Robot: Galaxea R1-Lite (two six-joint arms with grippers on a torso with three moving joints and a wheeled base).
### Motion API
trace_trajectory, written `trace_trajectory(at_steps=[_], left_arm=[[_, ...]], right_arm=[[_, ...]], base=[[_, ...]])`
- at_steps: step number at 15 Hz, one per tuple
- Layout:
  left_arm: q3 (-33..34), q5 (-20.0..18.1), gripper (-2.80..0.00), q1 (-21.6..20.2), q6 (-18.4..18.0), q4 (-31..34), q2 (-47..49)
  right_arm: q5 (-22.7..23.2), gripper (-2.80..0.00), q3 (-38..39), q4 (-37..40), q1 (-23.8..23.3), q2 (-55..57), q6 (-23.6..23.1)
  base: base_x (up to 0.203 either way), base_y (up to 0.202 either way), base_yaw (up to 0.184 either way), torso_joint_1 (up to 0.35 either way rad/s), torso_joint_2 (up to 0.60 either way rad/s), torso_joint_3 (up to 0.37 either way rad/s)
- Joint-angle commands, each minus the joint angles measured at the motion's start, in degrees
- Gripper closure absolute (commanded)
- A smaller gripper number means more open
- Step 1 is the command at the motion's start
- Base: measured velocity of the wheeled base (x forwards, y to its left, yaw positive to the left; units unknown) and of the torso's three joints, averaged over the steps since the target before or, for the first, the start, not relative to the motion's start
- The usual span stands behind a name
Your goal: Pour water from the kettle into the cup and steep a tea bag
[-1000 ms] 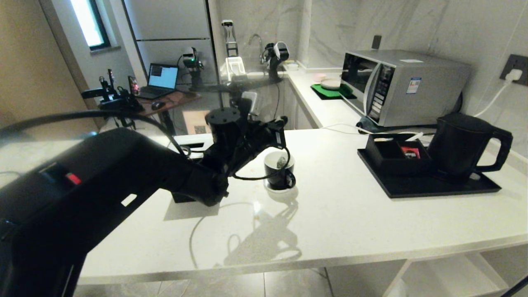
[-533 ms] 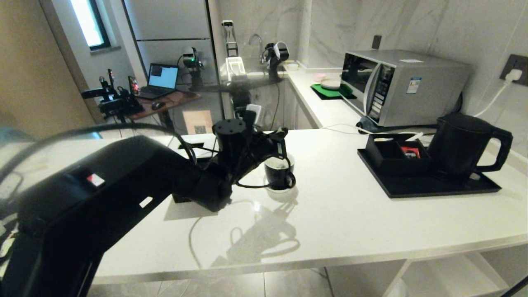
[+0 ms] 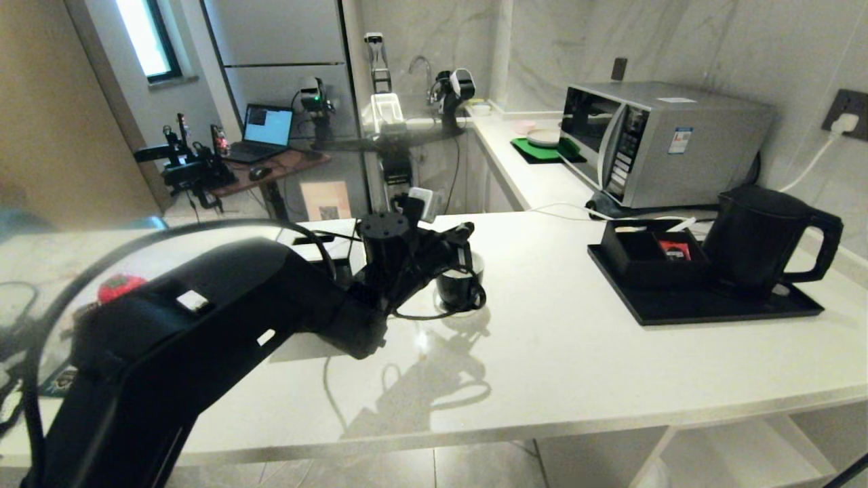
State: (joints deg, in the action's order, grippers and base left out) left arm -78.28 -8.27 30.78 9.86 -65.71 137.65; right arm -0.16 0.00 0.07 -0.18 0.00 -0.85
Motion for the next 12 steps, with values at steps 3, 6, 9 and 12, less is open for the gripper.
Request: trace_trajectory(at_steps=[3, 6, 9, 12], left_arm=[[0.1, 0.1, 0.0, -0.1, 0.1, -0.4, 1.3], [0.1, 0.2, 0.0, 0.0, 0.1, -0.5, 1.9], [0.1, 0.3, 0.0, 0.0, 0.1, -0.5, 1.7], [-0.1, 0.3, 0.0, -0.1, 0.1, -0.3, 0.3]], right_arm=[[0.0, 0.0, 0.0, 0.0, 0.0, 0.1, 0.0], [0.0, 0.0, 0.0, 0.0, 0.0, 0.1, 0.0], [0.0, 0.0, 0.0, 0.0, 0.0, 0.1, 0.0], [0.0, 0.0, 0.0, -0.1, 0.0, 0.1, 0.0]], base=[[0.0, 0.0, 0.0, 0.0, 0.0, 0.0], [0.0, 0.0, 0.0, 0.0, 0.0, 0.0], [0.0, 0.0, 0.0, 0.0, 0.0, 0.0], [0.0, 0.0, 0.0, 0.0, 0.0, 0.0]])
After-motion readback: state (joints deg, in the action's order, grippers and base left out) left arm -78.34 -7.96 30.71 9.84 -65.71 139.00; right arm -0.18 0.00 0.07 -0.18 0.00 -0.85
